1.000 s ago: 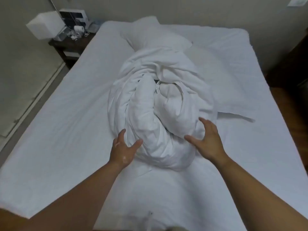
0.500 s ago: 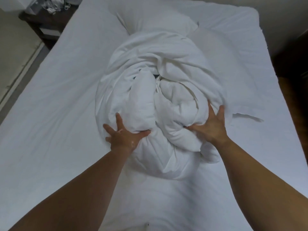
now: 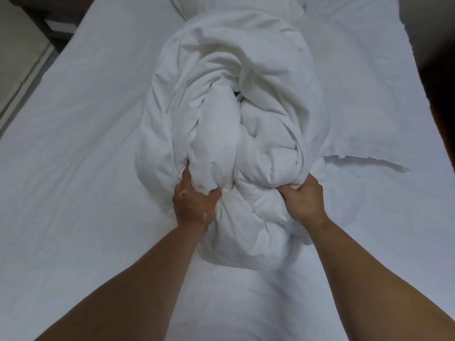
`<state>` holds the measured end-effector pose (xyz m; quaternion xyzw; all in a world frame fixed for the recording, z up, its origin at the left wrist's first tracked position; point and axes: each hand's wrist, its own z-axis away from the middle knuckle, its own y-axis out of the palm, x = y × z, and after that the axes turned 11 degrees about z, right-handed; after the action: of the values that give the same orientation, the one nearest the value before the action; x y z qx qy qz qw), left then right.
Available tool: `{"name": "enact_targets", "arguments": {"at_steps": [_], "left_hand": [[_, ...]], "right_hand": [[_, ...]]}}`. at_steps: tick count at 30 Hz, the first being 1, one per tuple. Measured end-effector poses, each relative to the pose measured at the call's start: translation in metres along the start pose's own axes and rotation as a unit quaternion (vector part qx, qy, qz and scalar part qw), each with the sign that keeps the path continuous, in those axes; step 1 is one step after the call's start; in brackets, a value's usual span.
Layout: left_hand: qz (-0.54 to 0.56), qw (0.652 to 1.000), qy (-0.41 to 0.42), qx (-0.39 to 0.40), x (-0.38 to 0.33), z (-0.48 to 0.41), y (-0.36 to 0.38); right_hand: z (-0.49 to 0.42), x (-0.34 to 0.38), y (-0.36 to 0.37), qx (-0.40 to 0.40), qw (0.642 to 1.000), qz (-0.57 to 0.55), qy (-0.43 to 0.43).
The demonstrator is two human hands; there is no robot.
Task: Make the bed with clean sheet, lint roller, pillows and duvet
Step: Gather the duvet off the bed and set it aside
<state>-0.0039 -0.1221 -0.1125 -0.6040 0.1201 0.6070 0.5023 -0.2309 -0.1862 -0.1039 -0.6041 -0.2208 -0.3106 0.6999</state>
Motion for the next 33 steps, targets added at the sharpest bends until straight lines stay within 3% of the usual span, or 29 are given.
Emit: {"name": "enact_targets", "arguments": {"at_steps": [8,22,28,33], "left_hand": [[0.084,0.995,-0.043,0.005,-0.033,0.051,-0.039],[0.169,0.981,0.089,0.03,-0.131,0.185,-0.156],[0.192,0.971,0.141,0.025,-0.185,0.215,-0.171],[0.186,0.973,0.134,0.028,-0.19,0.186,-0.135]], "right_hand": [[0.068,0.039,-0.013,-0.009,0.995,-0.101,-0.001],[0.21,0.131,-0.132,0.008,0.97,-0.238,-0.037],[0.215,0.154,-0.177,0.013,0.95,-0.309,-0.042],[0.168,0.137,-0.166,0.02,0.952,-0.306,-0.001]]}}
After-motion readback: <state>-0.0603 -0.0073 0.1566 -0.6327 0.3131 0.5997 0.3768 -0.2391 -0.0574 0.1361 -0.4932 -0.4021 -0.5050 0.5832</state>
